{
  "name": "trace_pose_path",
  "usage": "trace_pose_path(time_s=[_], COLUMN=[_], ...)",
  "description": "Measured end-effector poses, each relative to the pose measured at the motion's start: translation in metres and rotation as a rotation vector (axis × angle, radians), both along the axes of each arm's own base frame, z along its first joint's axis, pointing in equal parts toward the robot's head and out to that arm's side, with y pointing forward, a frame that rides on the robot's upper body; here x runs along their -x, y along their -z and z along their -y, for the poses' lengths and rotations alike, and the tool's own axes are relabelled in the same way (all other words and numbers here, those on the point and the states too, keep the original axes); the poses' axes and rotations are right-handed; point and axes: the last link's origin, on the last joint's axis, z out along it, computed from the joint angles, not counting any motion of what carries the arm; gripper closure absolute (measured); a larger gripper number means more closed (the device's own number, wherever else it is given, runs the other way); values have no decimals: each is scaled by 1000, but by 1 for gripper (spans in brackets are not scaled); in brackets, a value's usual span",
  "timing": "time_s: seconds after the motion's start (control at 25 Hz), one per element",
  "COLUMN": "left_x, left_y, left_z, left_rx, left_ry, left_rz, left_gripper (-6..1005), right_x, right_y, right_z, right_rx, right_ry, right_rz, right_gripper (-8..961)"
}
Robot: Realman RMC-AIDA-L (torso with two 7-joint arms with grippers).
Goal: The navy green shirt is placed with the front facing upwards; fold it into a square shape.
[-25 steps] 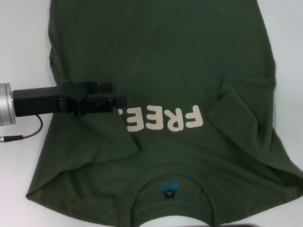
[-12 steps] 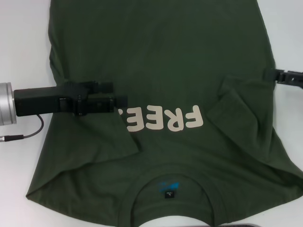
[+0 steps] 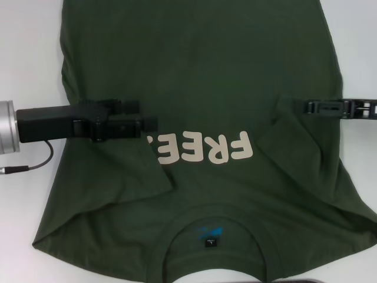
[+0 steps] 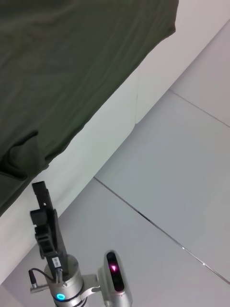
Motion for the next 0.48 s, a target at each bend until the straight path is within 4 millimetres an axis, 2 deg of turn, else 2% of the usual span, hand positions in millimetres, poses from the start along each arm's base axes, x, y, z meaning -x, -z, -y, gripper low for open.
trace_pose_path(time_s=[0.48], left_x=[3], left_y=[-2], left_z=[0], left_rx=[-10], left_ry=[-9], left_rz=[-2], left_gripper=[88], right_x=[4], right_y=[14], right_z=[-11], right_rx=[13], right_ry=[4], right_rz=[30], right_gripper=[104])
